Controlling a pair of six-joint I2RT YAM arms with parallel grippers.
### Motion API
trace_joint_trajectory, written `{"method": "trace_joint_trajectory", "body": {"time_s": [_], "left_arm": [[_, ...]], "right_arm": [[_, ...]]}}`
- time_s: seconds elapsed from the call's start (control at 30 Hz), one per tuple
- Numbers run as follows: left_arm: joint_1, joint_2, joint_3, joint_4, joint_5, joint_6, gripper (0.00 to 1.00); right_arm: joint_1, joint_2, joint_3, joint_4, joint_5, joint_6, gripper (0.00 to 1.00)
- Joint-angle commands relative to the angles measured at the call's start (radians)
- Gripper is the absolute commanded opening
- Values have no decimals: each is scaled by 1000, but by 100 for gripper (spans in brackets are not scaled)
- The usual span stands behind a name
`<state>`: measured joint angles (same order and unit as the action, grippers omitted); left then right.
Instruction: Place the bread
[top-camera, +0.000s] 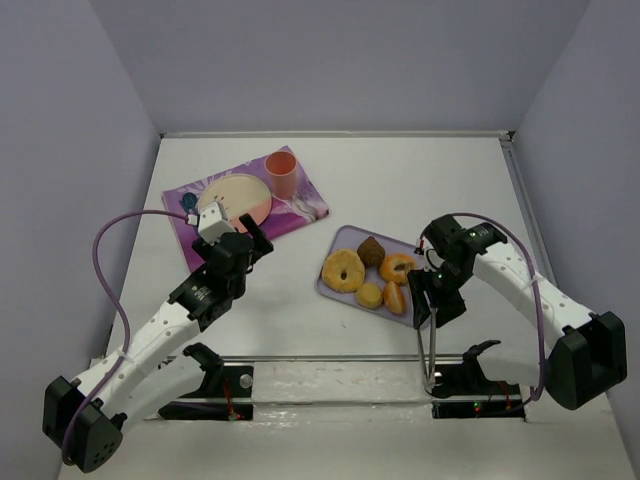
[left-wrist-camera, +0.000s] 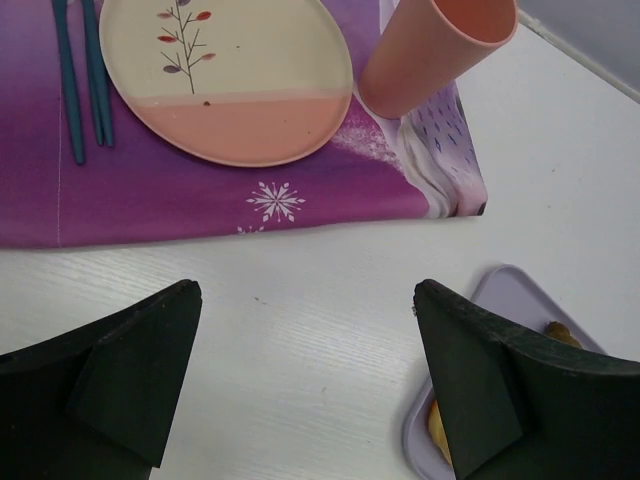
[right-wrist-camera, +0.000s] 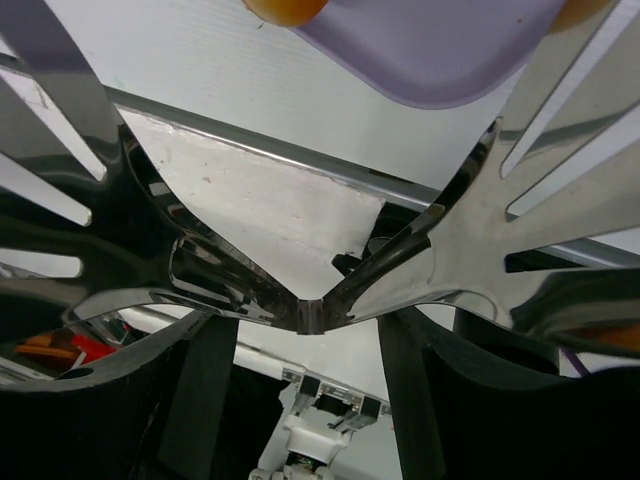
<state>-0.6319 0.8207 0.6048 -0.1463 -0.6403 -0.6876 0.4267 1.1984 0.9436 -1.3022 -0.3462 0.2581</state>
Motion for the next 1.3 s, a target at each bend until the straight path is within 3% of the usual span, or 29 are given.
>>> {"method": "trace_joint_trajectory", "body": {"time_s": [0.0,0.57,1.07,1.27], "left_arm": [[11,-6,30,48,-16,11,99],[28,6,29,54,10,19,99],[35,-3,24,53,21,23,99],[40,-15,18,53,19,23,99]], "right_arm": [[7,16,46,-14,33,-8,61],[7,50,27,40,-57,-65,56],[7,76,98,176,125,23,49],[7,133,97,188,41,-14,46]]}}
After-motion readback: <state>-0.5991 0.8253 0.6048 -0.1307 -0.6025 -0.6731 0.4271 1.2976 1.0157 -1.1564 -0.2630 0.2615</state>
